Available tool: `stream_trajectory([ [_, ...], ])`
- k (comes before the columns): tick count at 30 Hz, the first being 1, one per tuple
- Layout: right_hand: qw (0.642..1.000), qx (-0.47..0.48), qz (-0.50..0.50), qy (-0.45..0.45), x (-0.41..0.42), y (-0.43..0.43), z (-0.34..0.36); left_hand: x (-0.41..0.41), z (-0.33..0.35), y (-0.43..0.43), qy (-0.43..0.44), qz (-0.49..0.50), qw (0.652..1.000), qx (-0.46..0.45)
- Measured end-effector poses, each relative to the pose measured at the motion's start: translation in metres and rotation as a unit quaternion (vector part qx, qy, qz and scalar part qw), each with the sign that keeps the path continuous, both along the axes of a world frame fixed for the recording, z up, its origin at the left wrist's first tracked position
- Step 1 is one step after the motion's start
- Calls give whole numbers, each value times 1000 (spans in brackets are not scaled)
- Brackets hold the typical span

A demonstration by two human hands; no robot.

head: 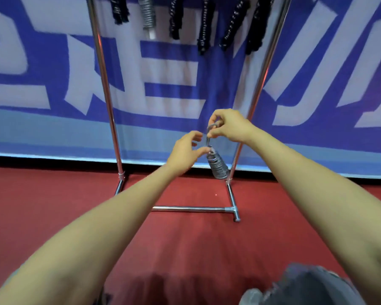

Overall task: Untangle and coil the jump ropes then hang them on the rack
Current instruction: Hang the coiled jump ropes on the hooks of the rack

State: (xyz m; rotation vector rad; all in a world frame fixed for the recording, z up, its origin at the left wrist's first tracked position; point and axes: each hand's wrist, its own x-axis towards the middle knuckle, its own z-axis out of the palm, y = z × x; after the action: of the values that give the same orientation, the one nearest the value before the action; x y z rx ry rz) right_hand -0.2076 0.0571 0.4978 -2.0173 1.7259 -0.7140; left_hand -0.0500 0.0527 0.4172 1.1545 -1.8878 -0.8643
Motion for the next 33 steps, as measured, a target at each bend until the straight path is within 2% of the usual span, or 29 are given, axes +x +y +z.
stream_trajectory([
  [6, 997, -57, -39, 22, -27, 31, 68, -26, 81, 4, 84, -52, 995, 0],
  [9, 996, -63, -44, 33, -37, 41, 86, -38, 108, 6, 60, -63, 996, -22],
  [11, 994, -75, -68, 29, -42, 46, 95, -44, 125, 5, 50, -27, 998, -40],
  [18, 962, -118, -164, -182, -54, 48, 110, -56, 167, 4, 80, 28, 993, -77],
  [21, 942, -170, -191, -218, -60, 46, 118, -69, 183, -6, 82, 27, 993, -78],
  [23, 932, -212, -206, -211, -67, 37, 123, -82, 196, -18, 83, 29, 992, -85],
  [27, 920, -272, -234, -160, -83, 2, 140, -112, 220, -53, 21, 62, 987, -144],
  [33, 897, -346, -258, -99, -109, -58, 165, -148, 249, -105, 23, 95, 982, -164],
])
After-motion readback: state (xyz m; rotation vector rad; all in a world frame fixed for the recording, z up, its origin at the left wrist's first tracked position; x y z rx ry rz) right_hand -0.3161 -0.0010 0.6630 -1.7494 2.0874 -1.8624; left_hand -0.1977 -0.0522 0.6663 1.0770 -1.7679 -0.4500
